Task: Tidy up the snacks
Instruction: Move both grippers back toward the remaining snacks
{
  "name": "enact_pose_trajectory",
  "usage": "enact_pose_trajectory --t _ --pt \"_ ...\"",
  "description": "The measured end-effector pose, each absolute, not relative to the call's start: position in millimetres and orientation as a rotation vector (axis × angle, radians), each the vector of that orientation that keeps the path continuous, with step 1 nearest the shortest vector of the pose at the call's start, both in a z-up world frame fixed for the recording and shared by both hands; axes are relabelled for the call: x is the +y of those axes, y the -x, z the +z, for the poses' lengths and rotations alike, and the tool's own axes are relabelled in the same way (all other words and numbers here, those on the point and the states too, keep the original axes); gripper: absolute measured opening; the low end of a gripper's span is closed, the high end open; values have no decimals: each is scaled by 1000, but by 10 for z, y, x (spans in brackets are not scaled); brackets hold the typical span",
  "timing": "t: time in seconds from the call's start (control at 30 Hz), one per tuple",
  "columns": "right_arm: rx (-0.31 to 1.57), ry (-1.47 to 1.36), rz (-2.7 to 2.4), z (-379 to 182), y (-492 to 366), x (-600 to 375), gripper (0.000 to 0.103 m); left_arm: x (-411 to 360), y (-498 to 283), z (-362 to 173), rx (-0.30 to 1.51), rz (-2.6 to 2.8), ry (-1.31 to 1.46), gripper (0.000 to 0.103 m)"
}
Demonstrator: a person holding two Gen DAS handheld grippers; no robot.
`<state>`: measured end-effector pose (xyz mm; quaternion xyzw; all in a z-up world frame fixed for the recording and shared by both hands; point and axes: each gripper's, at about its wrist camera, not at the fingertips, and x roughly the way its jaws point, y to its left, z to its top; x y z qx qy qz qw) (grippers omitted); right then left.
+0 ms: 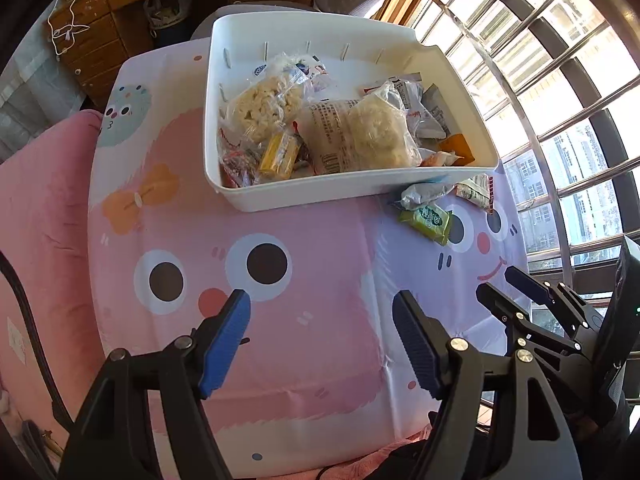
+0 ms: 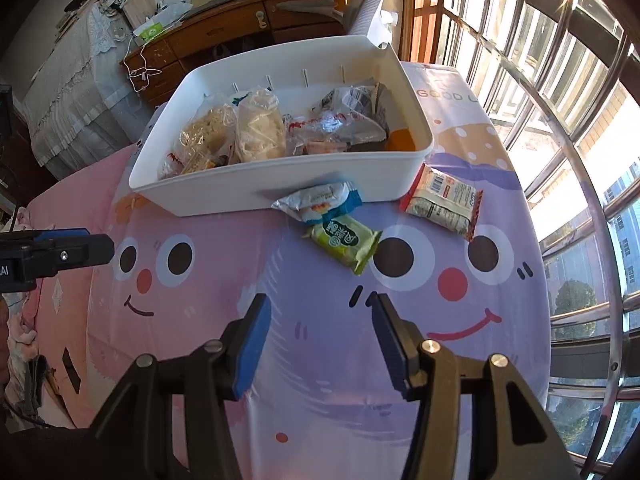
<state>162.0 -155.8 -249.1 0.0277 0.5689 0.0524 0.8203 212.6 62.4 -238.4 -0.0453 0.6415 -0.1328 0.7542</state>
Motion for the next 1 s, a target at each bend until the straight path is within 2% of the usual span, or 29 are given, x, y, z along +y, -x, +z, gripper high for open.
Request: enact_pose_trajectory --t 0.63,1.0 --pt "1269 41 164 -2764 -1497 -2102 54 -1 -1863 -2667 1482 -167 247 76" --pt "1212 133 228 -2860 -1810 -2576 55 -413 -1807 -2819 1411 14 370 76"
